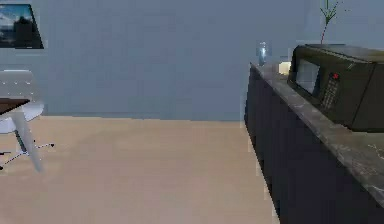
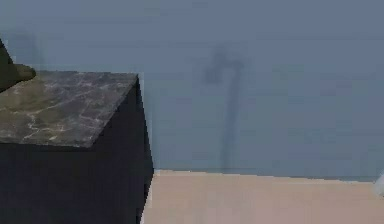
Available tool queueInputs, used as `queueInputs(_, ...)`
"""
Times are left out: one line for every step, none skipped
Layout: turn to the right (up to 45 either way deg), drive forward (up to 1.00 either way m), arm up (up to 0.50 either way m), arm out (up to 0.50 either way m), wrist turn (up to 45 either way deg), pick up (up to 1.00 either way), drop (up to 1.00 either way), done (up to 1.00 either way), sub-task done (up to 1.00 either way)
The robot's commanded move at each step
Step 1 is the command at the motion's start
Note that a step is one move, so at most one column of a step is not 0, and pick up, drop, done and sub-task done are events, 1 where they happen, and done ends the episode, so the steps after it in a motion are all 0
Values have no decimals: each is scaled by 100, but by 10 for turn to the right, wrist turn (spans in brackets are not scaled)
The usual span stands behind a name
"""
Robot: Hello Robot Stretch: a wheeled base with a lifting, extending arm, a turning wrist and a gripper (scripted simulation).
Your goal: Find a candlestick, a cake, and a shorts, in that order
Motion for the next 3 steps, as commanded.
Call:
queueInputs(0,100,0,0,0,0,0,0,0)
queueInputs(0,50,0,0,0,0,0,0,0)
queueInputs(450,0,0,0,0,0,0,0,0)
